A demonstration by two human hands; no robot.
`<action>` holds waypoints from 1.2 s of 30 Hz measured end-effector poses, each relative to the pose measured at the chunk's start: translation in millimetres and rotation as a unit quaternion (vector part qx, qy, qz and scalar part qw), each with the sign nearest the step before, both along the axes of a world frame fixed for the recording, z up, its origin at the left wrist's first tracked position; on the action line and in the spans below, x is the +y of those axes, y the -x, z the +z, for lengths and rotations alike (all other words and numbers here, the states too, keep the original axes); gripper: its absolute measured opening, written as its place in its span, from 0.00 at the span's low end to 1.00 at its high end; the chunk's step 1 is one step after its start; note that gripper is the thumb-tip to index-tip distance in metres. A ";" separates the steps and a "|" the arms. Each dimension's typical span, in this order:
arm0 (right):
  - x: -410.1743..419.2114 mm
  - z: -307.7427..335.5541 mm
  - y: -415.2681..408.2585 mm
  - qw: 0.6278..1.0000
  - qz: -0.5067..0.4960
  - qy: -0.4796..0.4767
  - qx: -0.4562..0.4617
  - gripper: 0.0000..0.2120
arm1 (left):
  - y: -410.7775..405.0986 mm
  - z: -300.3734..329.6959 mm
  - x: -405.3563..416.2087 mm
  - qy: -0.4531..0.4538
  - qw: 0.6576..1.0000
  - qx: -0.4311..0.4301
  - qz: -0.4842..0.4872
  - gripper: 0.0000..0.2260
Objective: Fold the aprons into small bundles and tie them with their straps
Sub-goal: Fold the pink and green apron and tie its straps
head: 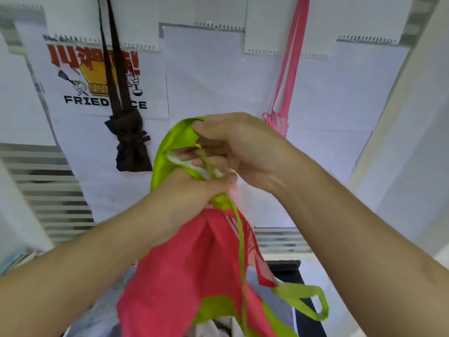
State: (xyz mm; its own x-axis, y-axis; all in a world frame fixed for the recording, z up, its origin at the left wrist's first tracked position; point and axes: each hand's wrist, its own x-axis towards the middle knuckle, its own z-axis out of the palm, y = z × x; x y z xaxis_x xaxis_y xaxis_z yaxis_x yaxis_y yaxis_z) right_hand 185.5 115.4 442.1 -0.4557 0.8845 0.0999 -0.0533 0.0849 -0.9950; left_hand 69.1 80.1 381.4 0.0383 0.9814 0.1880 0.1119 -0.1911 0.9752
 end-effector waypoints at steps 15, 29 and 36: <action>-59.2 -136.8 -46.4 0.891 -0.142 -0.195 -0.386 0.49 | 42.1 62.1 50.0 0.089 0.937 -0.332 -0.061 0.07; 1.8 -26.0 -59.6 0.863 -0.254 -0.229 -0.371 0.13 | 81.0 54.6 45.3 0.031 0.866 0.498 0.044 0.23; -8.5 -12.7 -13.4 0.983 -0.090 -0.088 -0.132 0.07 | 37.7 34.2 32.7 -0.165 0.859 0.483 0.038 0.04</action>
State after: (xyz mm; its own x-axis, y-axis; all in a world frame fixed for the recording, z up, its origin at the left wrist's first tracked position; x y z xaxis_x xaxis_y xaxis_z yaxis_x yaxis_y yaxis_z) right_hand 198.9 106.9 429.4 -0.3232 0.9331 0.1574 0.2372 0.2409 -0.9411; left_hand 31.4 112.8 415.6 0.2706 0.8873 0.3734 0.8628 -0.3956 0.3147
